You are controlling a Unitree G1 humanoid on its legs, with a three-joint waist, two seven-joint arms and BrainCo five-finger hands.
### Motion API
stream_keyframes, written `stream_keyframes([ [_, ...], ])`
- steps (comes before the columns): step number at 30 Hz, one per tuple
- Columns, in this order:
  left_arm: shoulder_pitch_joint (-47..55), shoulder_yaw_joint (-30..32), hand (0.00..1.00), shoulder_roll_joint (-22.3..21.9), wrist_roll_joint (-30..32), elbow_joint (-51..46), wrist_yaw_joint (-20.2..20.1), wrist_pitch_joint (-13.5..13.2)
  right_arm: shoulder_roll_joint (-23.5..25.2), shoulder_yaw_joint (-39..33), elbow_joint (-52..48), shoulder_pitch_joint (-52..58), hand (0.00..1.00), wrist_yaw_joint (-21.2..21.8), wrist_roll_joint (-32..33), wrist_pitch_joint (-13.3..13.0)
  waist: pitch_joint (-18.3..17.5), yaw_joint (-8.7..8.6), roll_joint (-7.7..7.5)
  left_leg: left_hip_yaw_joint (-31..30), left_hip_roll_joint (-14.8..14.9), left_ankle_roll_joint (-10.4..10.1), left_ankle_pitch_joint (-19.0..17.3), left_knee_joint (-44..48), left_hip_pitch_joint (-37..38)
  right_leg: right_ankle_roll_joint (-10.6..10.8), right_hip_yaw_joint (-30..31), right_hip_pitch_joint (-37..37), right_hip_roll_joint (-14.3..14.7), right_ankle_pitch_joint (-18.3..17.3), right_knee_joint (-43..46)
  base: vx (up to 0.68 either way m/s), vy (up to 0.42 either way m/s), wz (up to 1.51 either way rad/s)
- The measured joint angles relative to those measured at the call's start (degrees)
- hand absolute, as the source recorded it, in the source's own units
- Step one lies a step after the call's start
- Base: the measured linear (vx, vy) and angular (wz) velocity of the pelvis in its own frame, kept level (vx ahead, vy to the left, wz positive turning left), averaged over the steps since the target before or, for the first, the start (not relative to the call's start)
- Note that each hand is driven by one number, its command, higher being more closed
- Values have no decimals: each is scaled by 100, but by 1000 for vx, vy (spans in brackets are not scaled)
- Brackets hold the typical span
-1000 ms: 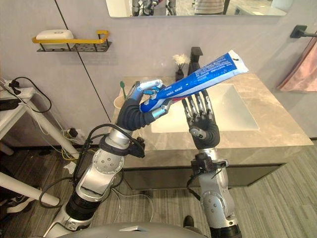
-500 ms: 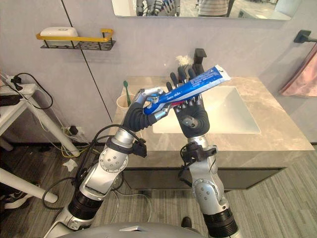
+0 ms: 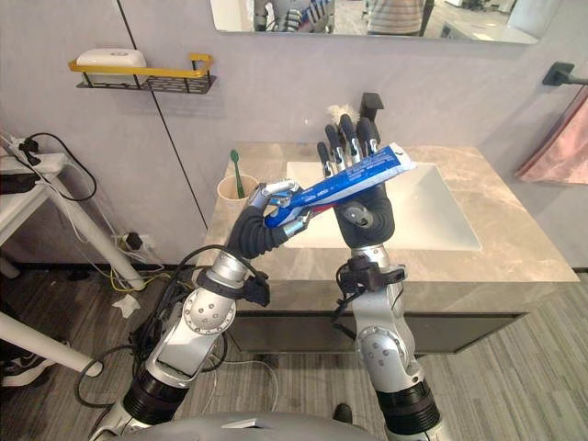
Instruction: Organize washtable
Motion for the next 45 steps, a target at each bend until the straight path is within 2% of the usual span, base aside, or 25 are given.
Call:
stream_keyframes([
  [11,28,-251,100,2,-38,-1,-12,-27,46,-45,-27,-97,100,-16,-3,-146,0,4,0,-1,0,0,0,0,-1,0,2,0,-1,0,0,0,0,0],
  [19,53,-335,100,4,-69,1,-11,2,63,-35,-75,-114,100,-15,-1,-156,0,3,0,0,0,0,0,0,-2,0,2,-3,0,0,0,0,0,0],
  [20,53,-336,0,4,-69,1,-11,4,63,-37,-75,-114,100,-15,-1,-161,0,2,0,0,0,0,0,0,-2,0,2,-3,-1,0,0,0,0,0],
  [34,75,-183,0,1,-62,-77,109,12,62,-42,-70,-95,100,-91,-66,-215,-2,1,3,-5,-2,-1,4,4,-2,0,-3,1,-4,0,0,0,0,0],
  [39,476,598,0,-42,-60,-977,576,-129,59,-362,-28,61,100,-243,-232,-224,-1,12,5,-11,-3,-1,4,-3,-2,-3,-9,5,-6,-2,1,0,0,0],
  [45,1167,1483,0,-38,-3,-1471,814,-193,54,-697,-28,98,100,-258,-235,-250,2,24,10,-105,-9,-1,22,-57,-1,2,-128,45,-26,-36,0,-3,-3,8],
])
